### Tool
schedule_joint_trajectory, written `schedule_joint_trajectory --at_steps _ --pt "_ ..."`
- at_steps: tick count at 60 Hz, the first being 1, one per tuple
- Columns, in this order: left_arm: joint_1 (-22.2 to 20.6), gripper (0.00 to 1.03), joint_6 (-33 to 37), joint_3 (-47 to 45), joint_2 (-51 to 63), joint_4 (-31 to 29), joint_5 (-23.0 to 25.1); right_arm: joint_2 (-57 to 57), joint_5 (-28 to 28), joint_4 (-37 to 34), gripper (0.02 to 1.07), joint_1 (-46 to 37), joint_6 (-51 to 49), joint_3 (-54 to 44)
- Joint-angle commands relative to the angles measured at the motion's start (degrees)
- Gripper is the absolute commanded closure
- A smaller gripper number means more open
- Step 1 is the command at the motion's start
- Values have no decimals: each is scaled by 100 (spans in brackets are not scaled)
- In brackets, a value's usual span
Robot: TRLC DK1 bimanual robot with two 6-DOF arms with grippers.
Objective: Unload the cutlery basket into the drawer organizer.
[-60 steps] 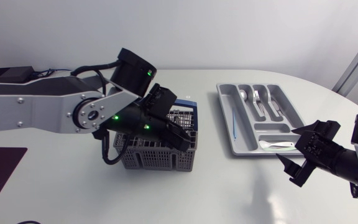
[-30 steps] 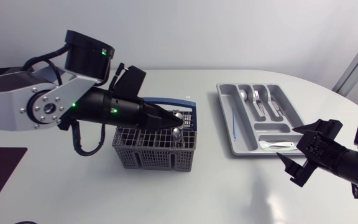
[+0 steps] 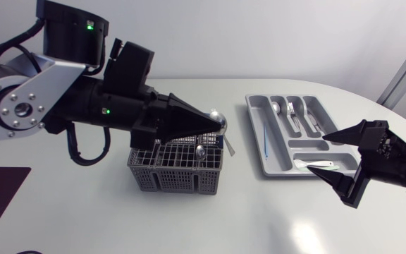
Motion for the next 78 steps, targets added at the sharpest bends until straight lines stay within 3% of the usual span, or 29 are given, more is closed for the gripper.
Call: schedule_joint_trajectory --at_steps 1,9,19,27,43,47,59,70,78 --pt "-59 100 805 306 339 -168 364 119 -338 -414 7 -30 -3 325" --pt "-200 100 1587 640 788 -643 566 259 -786 -862 7 40 -100 598" --pt "-516 100 1930 807 1289 -669 557 215 -883 -845 7 541 278 606" --pt "-745 100 2106 957 1561 -643 557 145 -857 -555 21 1086 709 519" --pt "-1017 100 2449 1273 1974 -687 566 154 -1094 -792 53 1666 779 624" --pt "-1044 100 2501 1343 2036 -713 575 101 -1094 -897 58 1763 735 624" --pt "-1017 100 2703 1739 2299 -1188 610 -39 -1094 -1144 59 2053 630 589" --pt "-982 100 2721 1888 2405 -1328 689 -22 -1094 -1126 82 2114 560 589" --pt "-929 100 2721 1958 2431 -1442 750 84 -1085 -1126 84 2123 516 615"
